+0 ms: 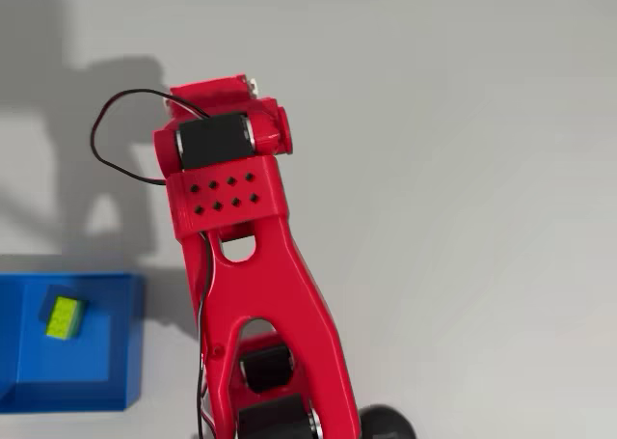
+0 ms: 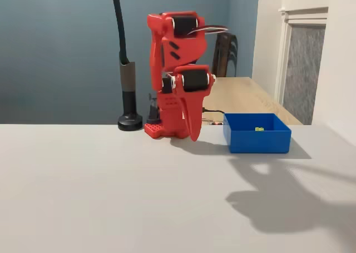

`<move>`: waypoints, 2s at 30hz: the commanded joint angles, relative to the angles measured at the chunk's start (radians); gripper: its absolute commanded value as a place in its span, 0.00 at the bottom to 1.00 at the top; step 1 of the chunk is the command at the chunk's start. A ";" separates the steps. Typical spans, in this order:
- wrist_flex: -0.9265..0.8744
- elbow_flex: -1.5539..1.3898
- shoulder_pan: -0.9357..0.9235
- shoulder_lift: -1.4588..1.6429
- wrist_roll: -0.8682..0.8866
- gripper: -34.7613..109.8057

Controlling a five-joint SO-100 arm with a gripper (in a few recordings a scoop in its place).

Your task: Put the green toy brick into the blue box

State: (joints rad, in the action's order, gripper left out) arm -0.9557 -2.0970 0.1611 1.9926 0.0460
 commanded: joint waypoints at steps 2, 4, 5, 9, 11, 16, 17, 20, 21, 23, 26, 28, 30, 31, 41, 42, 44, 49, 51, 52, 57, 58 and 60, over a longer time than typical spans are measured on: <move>0.106 -0.141 -0.069 0.201 -0.021 0.24; 0.124 -0.219 -0.077 0.279 -0.037 0.24; 0.132 -0.259 -0.081 0.324 -0.044 0.24; 0.155 -0.411 -0.095 0.499 -0.064 0.24; 0.156 -0.479 -0.098 0.589 -0.072 0.24; 0.156 -0.629 -0.103 0.793 -0.075 0.24; 0.156 -0.657 -0.104 0.831 -0.075 0.24; 0.156 -0.733 -0.109 0.934 -0.077 0.24; 0.156 -0.756 -0.112 0.965 -0.077 0.24; 0.156 -0.804 -0.117 1.022 -0.077 0.24; 0.156 -0.867 -0.127 1.091 -0.066 0.24; 0.156 -0.904 -0.135 1.129 -0.057 0.24; 0.156 -0.939 -0.144 1.161 -0.054 0.24; 0.160 -0.956 -0.147 1.178 -0.052 0.24; 0.166 -1.035 -0.175 1.266 -0.046 0.24; 0.160 -1.035 -0.178 1.266 -0.041 0.24; 0.118 -1.035 -0.181 1.267 -0.041 0.24; 0.115 -1.035 -0.181 1.269 -0.051 0.24; 0.115 -1.035 -0.181 1.269 -0.049 0.24; 0.115 -1.035 -0.181 1.269 -0.049 0.24; 0.115 -1.035 -0.181 1.269 -0.049 0.24; 0.115 -1.035 -0.181 1.269 -0.049 0.24; 0.115 -1.035 -0.181 1.269 -0.049 0.24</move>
State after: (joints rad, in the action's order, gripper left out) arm -0.8330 -3.1385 -0.0077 3.2398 -0.0031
